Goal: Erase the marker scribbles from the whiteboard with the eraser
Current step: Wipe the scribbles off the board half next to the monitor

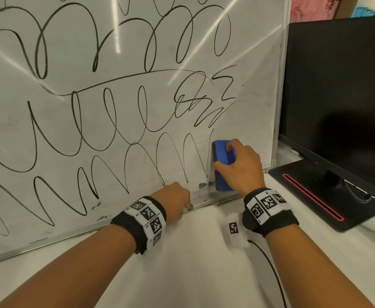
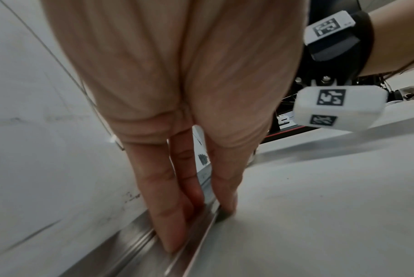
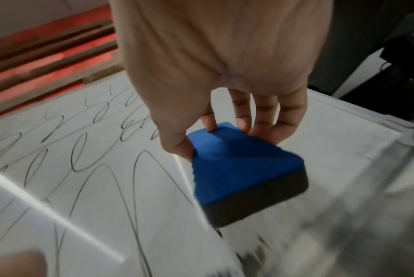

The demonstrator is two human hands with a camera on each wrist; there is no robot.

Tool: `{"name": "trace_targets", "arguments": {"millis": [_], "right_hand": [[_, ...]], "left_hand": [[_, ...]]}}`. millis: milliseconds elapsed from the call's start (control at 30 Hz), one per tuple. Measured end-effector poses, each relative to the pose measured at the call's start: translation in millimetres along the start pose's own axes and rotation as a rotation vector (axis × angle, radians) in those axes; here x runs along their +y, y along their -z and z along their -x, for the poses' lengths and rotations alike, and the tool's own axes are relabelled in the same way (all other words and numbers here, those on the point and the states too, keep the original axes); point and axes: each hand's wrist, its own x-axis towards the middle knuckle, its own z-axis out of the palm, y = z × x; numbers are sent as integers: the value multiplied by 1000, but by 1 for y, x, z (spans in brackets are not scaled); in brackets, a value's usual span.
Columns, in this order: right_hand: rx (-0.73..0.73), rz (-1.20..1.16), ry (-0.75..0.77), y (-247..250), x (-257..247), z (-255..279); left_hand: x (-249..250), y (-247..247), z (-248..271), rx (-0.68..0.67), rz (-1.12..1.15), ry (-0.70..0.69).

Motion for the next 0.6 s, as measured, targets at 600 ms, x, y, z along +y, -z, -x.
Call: {"name": "trace_targets", "arguments": {"millis": [600], "right_hand": [[126, -61, 55, 5, -10, -13]], "left_hand": [[15, 17, 1, -7, -45, 28]]}}
